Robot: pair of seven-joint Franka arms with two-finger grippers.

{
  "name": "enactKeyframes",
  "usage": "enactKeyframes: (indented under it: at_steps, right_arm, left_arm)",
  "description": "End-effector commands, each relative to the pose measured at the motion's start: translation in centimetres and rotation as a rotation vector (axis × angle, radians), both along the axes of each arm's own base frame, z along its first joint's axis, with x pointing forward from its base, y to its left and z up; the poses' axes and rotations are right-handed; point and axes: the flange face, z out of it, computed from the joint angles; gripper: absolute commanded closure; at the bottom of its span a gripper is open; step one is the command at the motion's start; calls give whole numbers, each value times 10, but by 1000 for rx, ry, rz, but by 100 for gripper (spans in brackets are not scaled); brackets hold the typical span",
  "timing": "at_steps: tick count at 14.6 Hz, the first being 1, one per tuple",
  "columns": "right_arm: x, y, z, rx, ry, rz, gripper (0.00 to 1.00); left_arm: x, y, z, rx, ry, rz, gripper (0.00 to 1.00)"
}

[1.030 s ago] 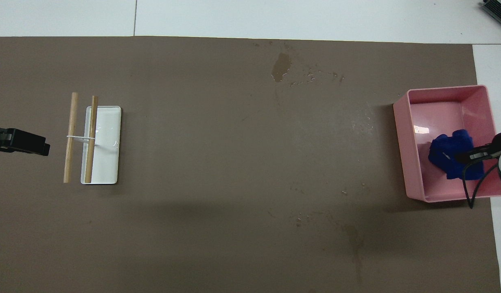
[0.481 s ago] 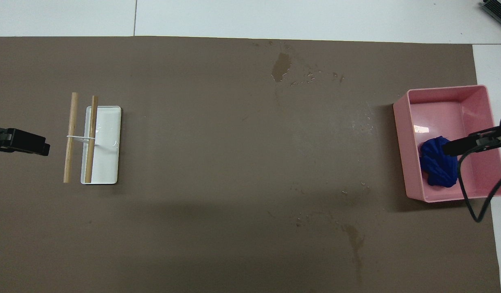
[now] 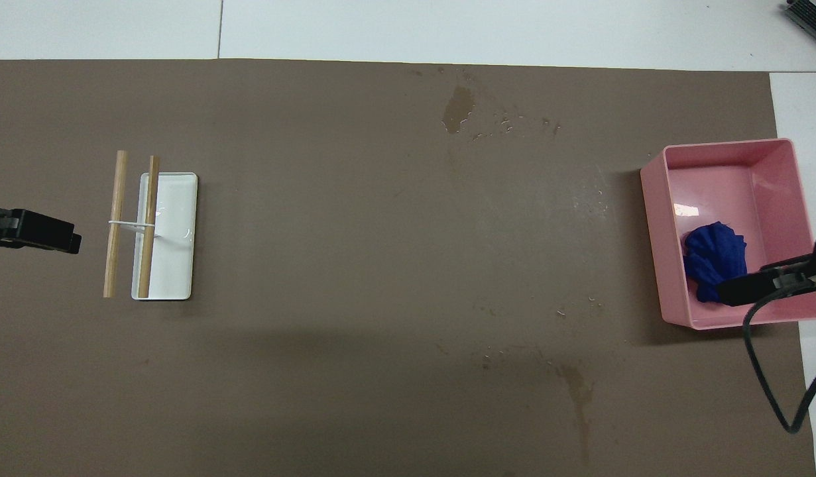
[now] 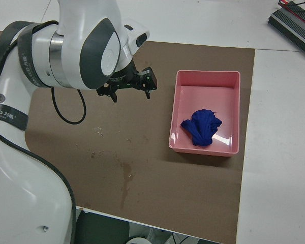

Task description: Wipe water with towel using both arms

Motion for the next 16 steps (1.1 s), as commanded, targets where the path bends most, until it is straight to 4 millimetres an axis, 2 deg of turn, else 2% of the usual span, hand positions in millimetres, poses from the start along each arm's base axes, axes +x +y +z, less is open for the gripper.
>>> enactKeyframes:
  at_steps: [1, 13, 16]
  right_arm:
    - [0, 0, -3, 19, -18, -13, 0]
    - [6, 5, 0, 42, -73, -14, 0]
    - [5, -8, 3, 59, -79, -28, 0]
  left_arm:
    - [-7, 2, 1, 19, -8, -2, 0]
    - [-7, 3, 0, 19, -7, -1, 0]
    - [-6, 3, 0, 19, -7, -1, 0]
